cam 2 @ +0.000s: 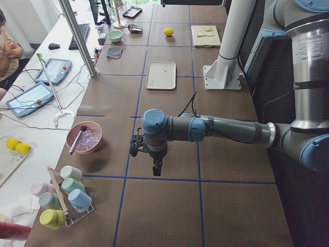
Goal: Place all lemons on tray
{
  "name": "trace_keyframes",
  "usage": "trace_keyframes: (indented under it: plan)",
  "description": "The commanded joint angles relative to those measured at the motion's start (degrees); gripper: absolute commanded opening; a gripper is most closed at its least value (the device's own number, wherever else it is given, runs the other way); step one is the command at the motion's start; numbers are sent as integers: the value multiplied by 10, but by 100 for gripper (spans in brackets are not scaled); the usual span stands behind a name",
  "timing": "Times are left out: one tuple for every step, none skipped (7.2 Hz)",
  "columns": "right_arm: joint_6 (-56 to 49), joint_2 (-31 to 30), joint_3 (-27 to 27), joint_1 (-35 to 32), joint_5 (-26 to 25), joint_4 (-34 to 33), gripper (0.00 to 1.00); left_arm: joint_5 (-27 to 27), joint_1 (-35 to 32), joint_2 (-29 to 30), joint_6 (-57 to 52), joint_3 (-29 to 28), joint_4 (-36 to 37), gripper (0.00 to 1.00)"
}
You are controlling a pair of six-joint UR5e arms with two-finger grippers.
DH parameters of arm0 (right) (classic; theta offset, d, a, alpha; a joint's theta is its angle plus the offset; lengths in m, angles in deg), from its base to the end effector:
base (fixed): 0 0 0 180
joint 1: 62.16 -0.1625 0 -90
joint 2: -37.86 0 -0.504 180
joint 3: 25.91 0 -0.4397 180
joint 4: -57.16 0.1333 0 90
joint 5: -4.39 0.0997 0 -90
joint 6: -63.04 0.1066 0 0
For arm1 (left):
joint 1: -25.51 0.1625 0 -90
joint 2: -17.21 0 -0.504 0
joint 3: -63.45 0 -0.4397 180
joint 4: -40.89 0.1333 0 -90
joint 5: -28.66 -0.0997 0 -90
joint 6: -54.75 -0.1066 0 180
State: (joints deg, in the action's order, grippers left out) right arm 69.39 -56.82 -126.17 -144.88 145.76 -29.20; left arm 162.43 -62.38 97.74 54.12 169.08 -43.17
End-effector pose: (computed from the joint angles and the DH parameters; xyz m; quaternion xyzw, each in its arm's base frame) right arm -0.0144 -0.5078 0.6718 0.0207 -0.4376 -0.0421 0.8980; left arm -0.0428 -0.4561 0.6890 -0.0030 0.3727 0.0229 0.9276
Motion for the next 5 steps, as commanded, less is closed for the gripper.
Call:
trace_keyframes:
  plan:
    - [163, -26, -18, 79, -15, 139, 99, 2, 0, 3, 7, -4, -1, 100]
    - [233, -37, -18, 112, -29, 204, 99, 1, 0, 4, 7, -5, 0, 100]
    - [276, -37, -19, 158, -53, 230, 99, 1, 0, 6, 7, -5, 0, 100]
    - [291, -38, -19, 191, -83, 253, 98, 1, 0, 6, 7, -5, 0, 100]
    - [306, -38, -19, 217, -107, 255, 98, 2, 0, 7, 11, -5, 0, 100]
